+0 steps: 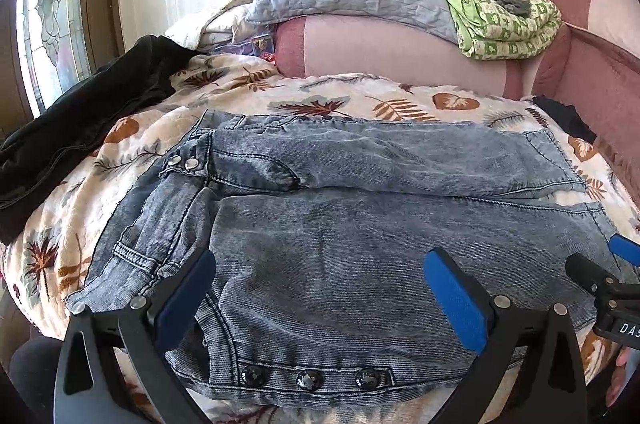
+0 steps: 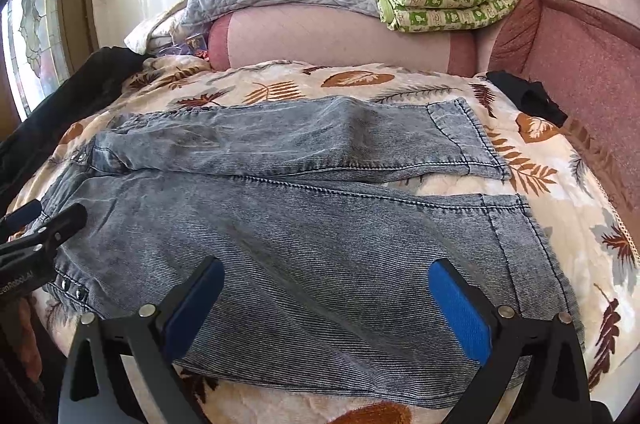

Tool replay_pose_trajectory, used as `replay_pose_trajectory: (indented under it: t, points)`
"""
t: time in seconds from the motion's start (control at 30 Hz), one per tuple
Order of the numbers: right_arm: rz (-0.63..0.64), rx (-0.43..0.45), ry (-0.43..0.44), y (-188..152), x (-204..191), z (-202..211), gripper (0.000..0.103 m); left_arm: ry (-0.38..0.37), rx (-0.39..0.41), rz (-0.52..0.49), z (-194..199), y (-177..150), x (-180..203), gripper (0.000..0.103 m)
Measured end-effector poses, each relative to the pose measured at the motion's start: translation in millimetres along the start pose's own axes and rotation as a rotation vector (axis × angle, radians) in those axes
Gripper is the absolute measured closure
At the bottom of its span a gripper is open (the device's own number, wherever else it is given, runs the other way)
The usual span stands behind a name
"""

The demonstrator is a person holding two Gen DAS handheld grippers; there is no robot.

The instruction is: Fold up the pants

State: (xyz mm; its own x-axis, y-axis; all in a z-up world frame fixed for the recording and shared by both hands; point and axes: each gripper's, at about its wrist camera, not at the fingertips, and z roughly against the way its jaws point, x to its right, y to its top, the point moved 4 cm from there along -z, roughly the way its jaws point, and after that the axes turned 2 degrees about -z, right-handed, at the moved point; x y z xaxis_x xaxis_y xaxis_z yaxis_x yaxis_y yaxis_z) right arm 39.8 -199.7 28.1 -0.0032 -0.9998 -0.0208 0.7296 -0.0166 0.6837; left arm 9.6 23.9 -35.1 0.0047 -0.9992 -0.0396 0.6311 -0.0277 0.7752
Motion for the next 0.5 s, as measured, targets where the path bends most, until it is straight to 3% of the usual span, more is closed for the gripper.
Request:
replay_pose_trajectory:
  t: [0.5]
  points:
    - [0.012, -0.005, -0.01, -2.3, -2.7, -2.0, 0.0, -0.002, -0.009, 0.023, -2.1, -1.3, -7.9, 0.0]
